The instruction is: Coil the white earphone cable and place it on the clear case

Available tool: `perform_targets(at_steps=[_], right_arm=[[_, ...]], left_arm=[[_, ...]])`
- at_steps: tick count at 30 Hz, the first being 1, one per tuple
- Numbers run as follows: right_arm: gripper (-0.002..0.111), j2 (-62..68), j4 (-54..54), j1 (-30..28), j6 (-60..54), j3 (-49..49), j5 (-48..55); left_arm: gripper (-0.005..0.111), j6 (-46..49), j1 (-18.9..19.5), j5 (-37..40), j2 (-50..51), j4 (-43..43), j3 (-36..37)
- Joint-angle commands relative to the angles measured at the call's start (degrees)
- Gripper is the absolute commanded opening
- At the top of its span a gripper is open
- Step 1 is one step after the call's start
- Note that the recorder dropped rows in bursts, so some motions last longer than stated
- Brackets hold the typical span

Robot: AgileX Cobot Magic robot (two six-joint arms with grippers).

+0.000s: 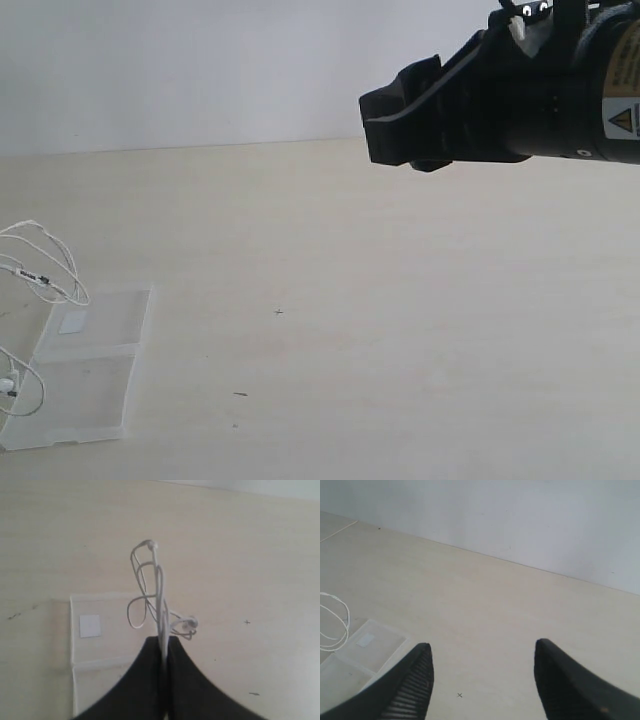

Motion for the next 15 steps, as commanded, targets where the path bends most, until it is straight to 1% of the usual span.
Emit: perform_targets(at_steps=[1, 11, 15], right_arm=[[0.058, -0.27, -0.04, -0.13, -0.33, 0.17, -0.27], [0.058, -0.27, 0.16, -0.13, -0.33, 0.17, -0.27], [0.058, -0.27, 0.01, -0.13, -0.33, 0.17, -0.27]], left_arm=[[0.000, -0.20, -0.30, -2.93, 3.89, -1.74, 0.05], [0.000, -0.20, -0.30, -4.40, 10.14, -1.74, -1.33], [0.000, -0.20, -2.85, -5.03, 12.97, -0.38, -3.27]])
